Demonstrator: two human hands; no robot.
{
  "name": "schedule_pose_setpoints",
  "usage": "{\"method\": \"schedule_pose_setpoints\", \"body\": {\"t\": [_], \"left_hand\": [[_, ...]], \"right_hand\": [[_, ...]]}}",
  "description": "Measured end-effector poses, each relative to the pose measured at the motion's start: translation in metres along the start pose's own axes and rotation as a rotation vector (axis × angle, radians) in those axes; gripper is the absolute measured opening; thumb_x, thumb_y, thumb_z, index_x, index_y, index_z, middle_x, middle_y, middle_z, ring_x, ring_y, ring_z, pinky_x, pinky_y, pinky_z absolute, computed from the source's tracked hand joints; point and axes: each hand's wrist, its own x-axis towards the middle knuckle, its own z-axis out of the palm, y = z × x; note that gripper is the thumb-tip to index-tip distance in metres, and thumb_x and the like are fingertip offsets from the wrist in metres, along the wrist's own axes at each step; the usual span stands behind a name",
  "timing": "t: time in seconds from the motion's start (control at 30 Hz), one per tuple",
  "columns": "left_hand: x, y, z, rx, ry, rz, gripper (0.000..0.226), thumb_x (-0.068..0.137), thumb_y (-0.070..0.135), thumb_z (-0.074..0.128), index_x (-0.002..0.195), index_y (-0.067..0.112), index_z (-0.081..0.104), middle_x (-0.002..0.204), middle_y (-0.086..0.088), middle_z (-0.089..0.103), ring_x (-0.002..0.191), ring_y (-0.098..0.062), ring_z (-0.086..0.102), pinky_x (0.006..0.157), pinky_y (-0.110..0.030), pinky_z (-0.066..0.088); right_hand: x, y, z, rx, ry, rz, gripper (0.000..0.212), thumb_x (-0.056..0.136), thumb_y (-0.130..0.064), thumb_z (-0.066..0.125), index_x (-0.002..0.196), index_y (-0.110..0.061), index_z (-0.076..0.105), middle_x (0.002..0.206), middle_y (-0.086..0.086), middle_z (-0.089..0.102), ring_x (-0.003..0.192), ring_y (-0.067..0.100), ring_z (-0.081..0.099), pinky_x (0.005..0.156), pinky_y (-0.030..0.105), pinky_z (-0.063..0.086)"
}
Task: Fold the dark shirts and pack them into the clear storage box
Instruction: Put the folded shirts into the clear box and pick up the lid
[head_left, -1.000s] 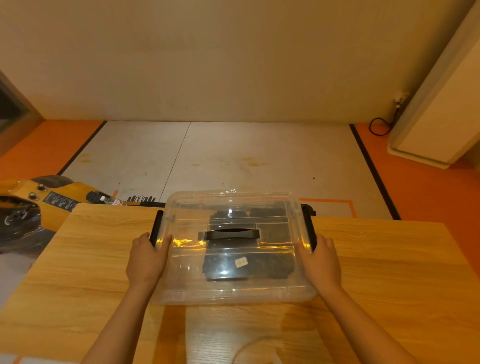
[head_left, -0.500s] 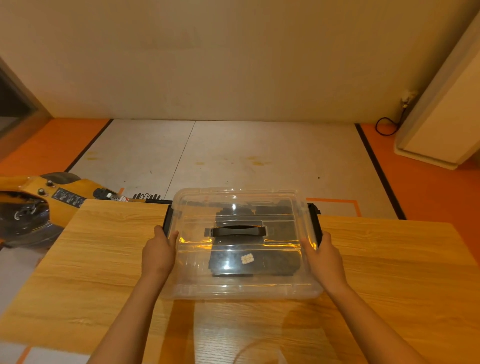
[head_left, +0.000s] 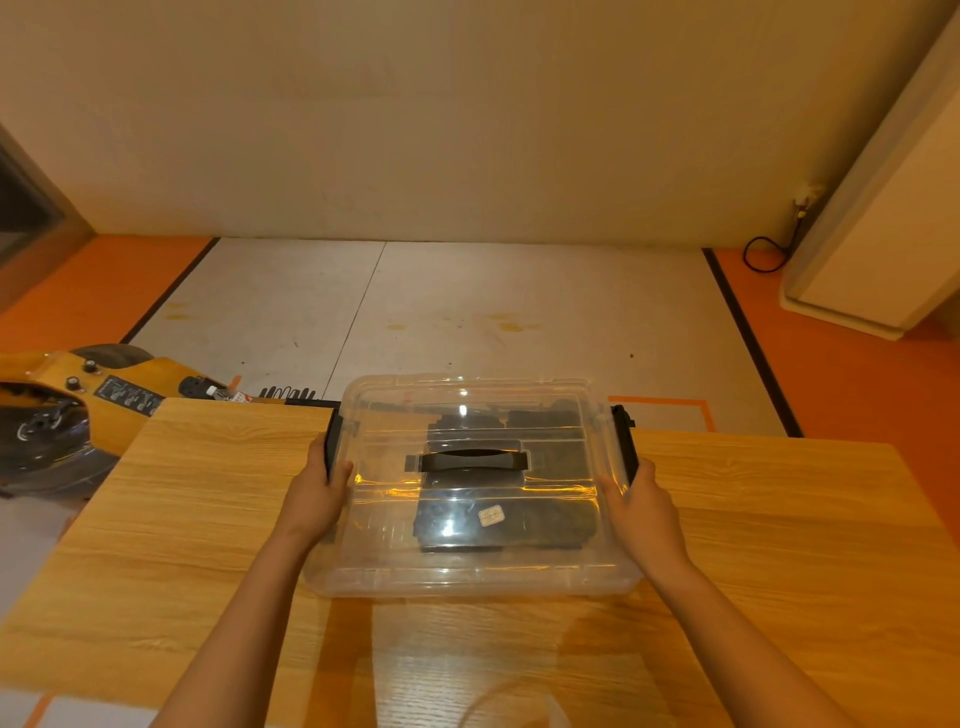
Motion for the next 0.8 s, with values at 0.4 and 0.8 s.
{"method": "schedule_pose_setpoints", "body": {"t": [0.4, 0.8], "left_hand": [[0.012, -0.006, -0.01, -0.108, -0.142, 0.04, 0.062, 0.099, 0.013, 0.048, 0.151, 0.017, 0.016, 0.145, -0.01, 0.041, 0.124, -0.032, 0.047, 0.095, -0.044, 0.043], [0.007, 0.003, 0.0, -0.079, -0.092, 0.067, 0.064, 0.101, 0.025, 0.045, 0.153, 0.035, 0.007, 0.14, -0.013, 0.05, 0.108, -0.039, 0.058, 0.083, -0.045, 0.049]], "right_hand": [[0.011, -0.014, -0.009, -0.012, -0.111, -0.056, 0.062, 0.097, -0.023, 0.053, 0.149, -0.012, 0.021, 0.13, 0.017, 0.055, 0.109, 0.035, 0.06, 0.082, 0.039, 0.053], [0.015, -0.011, -0.01, -0.003, -0.056, -0.133, 0.065, 0.102, -0.021, 0.04, 0.155, -0.023, 0.002, 0.143, 0.015, 0.045, 0.109, 0.032, 0.059, 0.08, 0.039, 0.054]]}}
